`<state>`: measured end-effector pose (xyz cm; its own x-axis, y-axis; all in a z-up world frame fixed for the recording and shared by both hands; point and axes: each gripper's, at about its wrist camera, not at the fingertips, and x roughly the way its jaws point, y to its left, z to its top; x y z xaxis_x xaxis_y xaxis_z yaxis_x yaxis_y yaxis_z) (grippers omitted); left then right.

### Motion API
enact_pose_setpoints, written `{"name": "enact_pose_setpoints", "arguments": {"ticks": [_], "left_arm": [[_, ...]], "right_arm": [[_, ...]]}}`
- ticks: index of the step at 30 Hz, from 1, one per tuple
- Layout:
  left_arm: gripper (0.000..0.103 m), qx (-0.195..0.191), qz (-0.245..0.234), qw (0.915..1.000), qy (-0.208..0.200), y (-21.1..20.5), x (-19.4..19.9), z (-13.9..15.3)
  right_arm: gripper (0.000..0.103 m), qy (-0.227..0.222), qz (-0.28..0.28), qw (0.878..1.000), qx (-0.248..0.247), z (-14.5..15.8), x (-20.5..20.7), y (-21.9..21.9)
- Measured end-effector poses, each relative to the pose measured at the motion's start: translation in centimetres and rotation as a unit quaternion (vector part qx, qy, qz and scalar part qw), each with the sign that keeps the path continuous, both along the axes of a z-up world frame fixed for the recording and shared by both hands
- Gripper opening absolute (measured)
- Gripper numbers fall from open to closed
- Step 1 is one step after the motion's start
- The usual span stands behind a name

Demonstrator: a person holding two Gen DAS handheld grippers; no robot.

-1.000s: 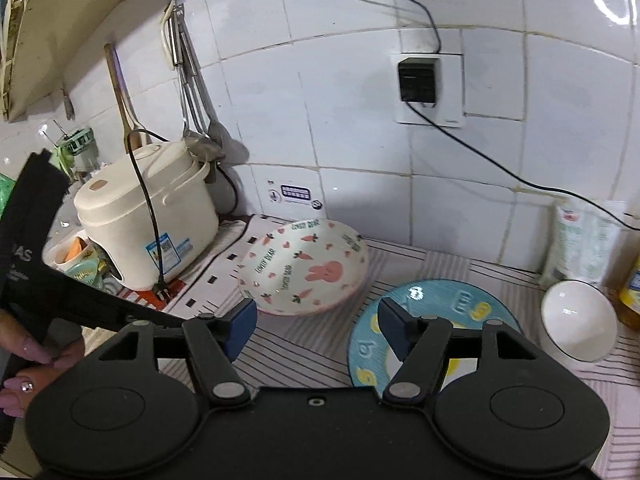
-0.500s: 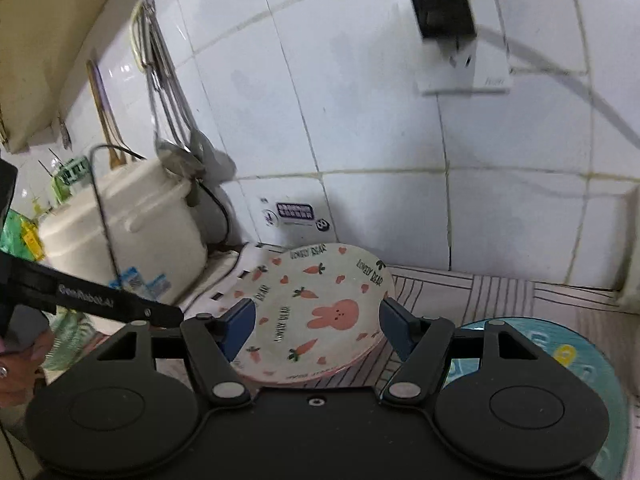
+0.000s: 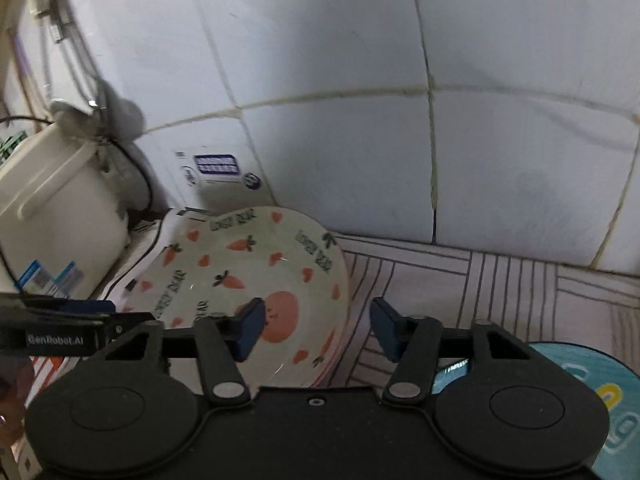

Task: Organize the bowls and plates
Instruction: 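Move to the pink bunny plate and grasp its rim with both grippers, then carry the bunny plate over the blue plate with both grippers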

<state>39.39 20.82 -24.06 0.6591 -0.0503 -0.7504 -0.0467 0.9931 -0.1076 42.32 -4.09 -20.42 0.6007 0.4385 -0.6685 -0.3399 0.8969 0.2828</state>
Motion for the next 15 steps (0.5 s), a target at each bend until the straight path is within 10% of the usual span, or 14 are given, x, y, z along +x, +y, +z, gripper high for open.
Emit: {"name": "enact_pose_setpoints", "arguments": {"ticks": [8, 15], "left_arm": [[0.021, -0.033, 0.008, 0.9993, 0.015, 0.5, 1.2, -1.0], [0.022, -0.036, 0.022, 0.9988, 0.025, 0.4, 1.5, -1.0]], "right_arm": [[0.016, 0.036, 0.003, 0.999, 0.000, -1.3, 1.6, -0.1], [0.015, 0.050, 0.014, 0.998, 0.028, -1.6, 2.2, -1.0]]}}
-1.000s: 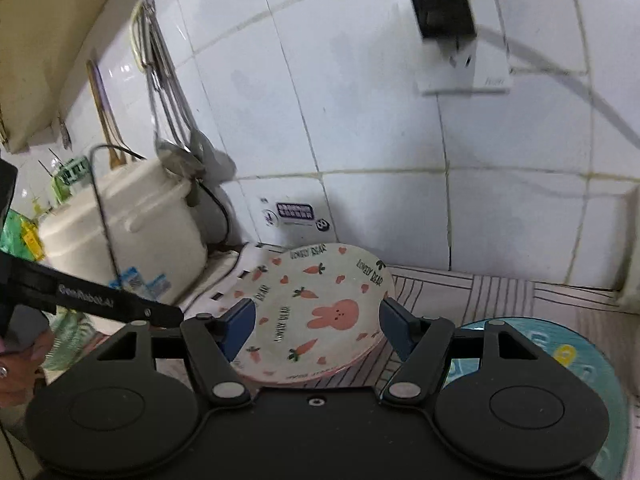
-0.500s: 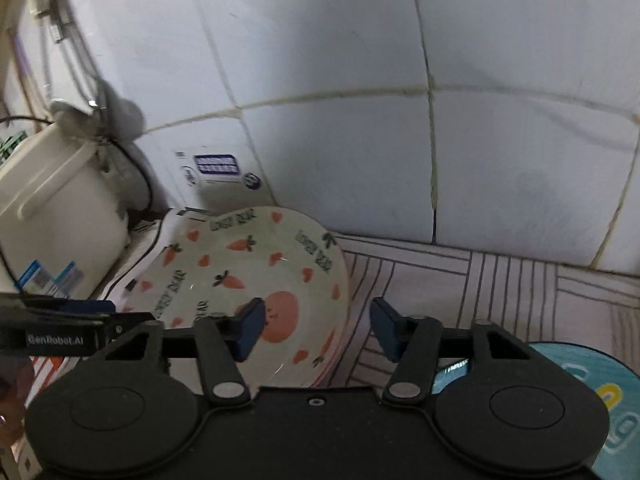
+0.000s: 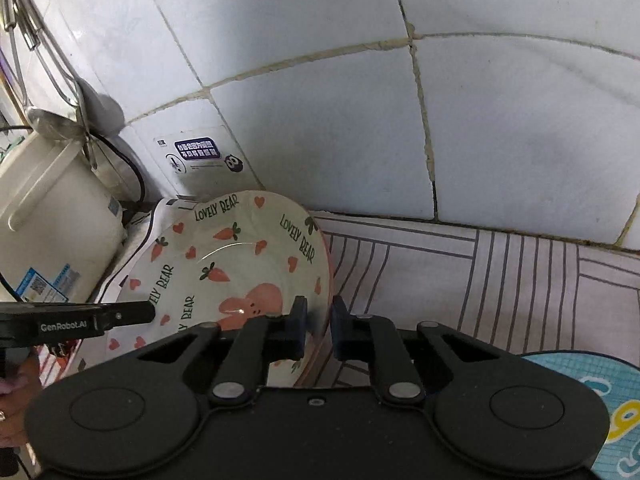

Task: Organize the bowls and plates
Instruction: 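Carry the bunny plate over the blue plate with both grippers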

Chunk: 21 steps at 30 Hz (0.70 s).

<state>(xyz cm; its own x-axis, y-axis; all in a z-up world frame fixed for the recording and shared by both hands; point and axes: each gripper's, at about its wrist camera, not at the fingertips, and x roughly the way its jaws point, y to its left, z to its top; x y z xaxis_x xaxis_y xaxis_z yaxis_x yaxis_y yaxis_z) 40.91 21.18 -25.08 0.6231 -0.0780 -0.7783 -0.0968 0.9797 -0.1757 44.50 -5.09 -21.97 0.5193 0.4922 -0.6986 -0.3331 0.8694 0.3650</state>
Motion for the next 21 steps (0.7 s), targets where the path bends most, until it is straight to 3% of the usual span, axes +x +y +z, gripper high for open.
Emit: {"name": "enact_pose_setpoints", "arguments": {"ticks": [7, 10, 16, 21], "left_arm": [[0.027, -0.019, -0.009, 0.9996, 0.021, 0.3, 0.7, -0.1], [0.026, -0.052, 0.007, 0.9979, 0.038, 1.2, 0.7, 0.0], [0.026, -0.092, -0.010, 0.9943, 0.054, 2.3, -1.0, 0.8], [0.026, -0.087, -0.032, 0.9945, 0.049, 1.9, -3.3, 2.5]], "right_arm": [[0.017, 0.021, 0.012, 0.999, 0.022, -0.7, 1.3, 0.0], [0.017, 0.017, 0.021, 1.000, 0.013, -0.4, 1.0, 0.1], [0.017, 0.004, 0.040, 0.999, 0.015, 1.4, -1.4, -0.9], [0.017, 0.002, 0.031, 0.999, 0.040, 3.1, -4.0, -2.5]]}}
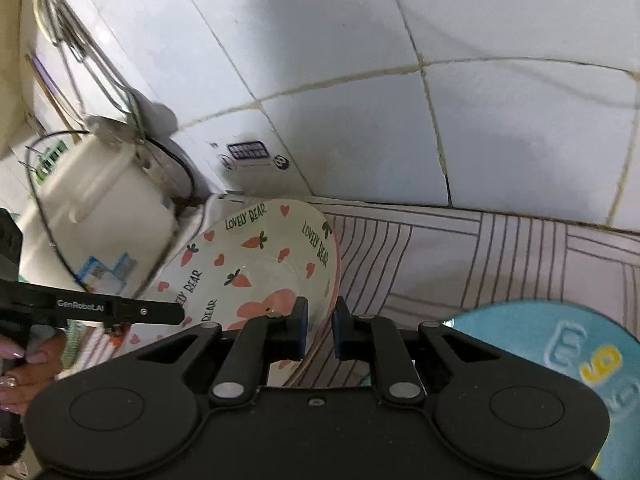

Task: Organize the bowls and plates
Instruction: 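Carry the bunny plate over the blue plate with both grippers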

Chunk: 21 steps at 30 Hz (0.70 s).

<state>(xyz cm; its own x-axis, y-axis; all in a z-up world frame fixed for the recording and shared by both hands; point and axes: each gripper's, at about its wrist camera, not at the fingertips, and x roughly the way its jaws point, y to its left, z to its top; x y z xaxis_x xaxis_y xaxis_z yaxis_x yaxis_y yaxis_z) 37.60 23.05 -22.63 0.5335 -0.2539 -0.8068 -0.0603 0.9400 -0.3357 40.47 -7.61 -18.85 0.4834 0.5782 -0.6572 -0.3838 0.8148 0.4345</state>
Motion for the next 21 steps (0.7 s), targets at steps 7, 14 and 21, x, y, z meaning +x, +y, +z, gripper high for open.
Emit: {"name": "enact_pose_setpoints", "arguments": {"ticks": [7, 14, 21], "left_arm": [[0.026, 0.003, -0.045, 0.9987, -0.025, -1.3, -3.5, 3.6], [0.026, 0.002, -0.092, 0.9950, -0.039, -3.7, -6.5, 6.7], [0.026, -0.013, -0.135, 0.9896, -0.048, -7.2, -8.4, 8.4]], "right_arm": [[0.017, -0.010, -0.029, 0.999, 0.031, 3.0, -5.4, -3.0], [0.017, -0.030, -0.073, 0.996, 0.042, 5.8, -10.7, -5.6], [0.017, -0.040, -0.124, 0.991, 0.036, 7.5, -14.7, -8.9]]}}
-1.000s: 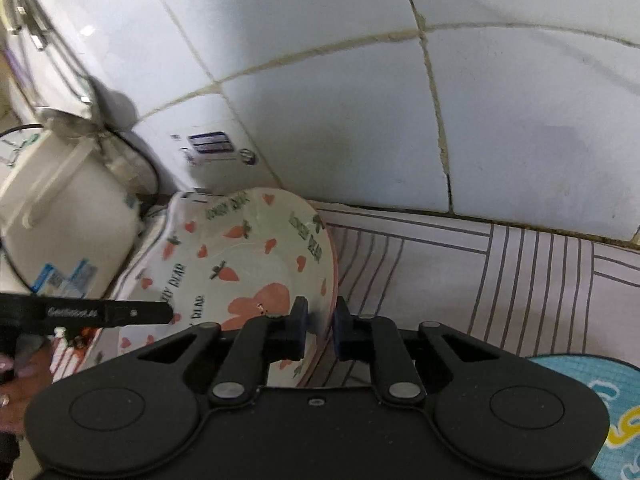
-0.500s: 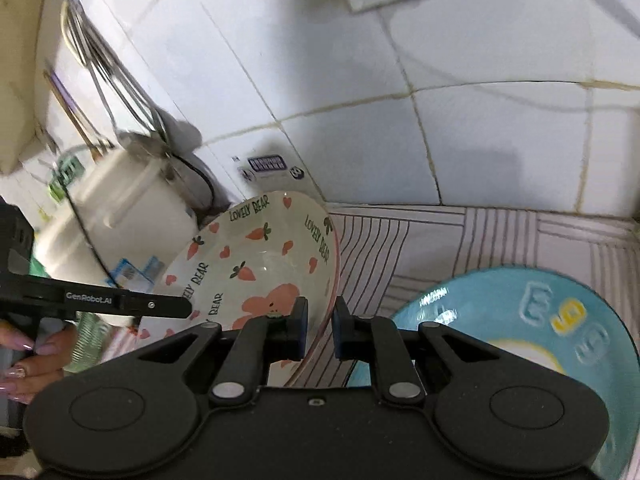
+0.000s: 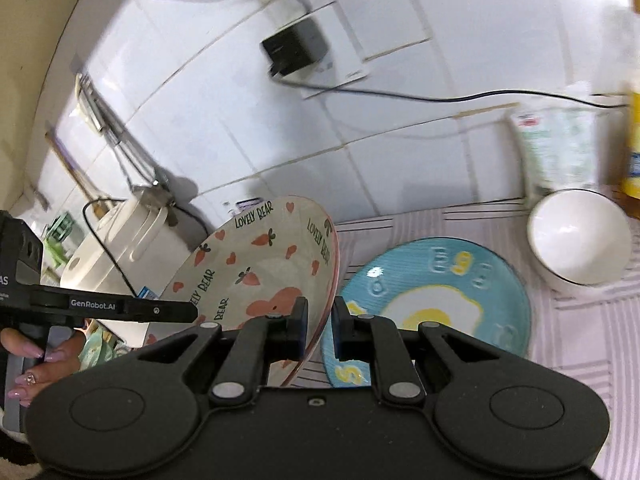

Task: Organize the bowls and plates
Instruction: 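Carry the bunny plate over the blue plate with both grippers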

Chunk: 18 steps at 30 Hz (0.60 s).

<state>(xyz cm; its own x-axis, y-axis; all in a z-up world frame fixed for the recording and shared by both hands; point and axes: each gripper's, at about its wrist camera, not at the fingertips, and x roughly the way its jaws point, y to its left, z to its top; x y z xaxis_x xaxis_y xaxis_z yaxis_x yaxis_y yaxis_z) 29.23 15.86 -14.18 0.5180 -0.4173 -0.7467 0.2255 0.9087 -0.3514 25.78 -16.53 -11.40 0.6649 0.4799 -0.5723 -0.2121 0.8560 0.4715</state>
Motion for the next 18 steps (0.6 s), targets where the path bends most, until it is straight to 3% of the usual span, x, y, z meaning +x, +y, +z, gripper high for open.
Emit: {"name": "enact_pose_setpoints", "arguments": {"ticks": [6, 18], "left_arm": [[0.026, -0.001, -0.036, 0.9992, 0.017, -3.5, 0.4, -1.1], [0.026, 0.024, -0.049, 0.9968, 0.058, -8.5, 2.1, -6.1]], "right_arm": [[0.017, 0.013, -0.053, 0.998, 0.026, -1.5, -1.7, -3.1], [0.017, 0.058, -0.097, 0.993, 0.032, -6.0, -1.3, -6.4]]}}
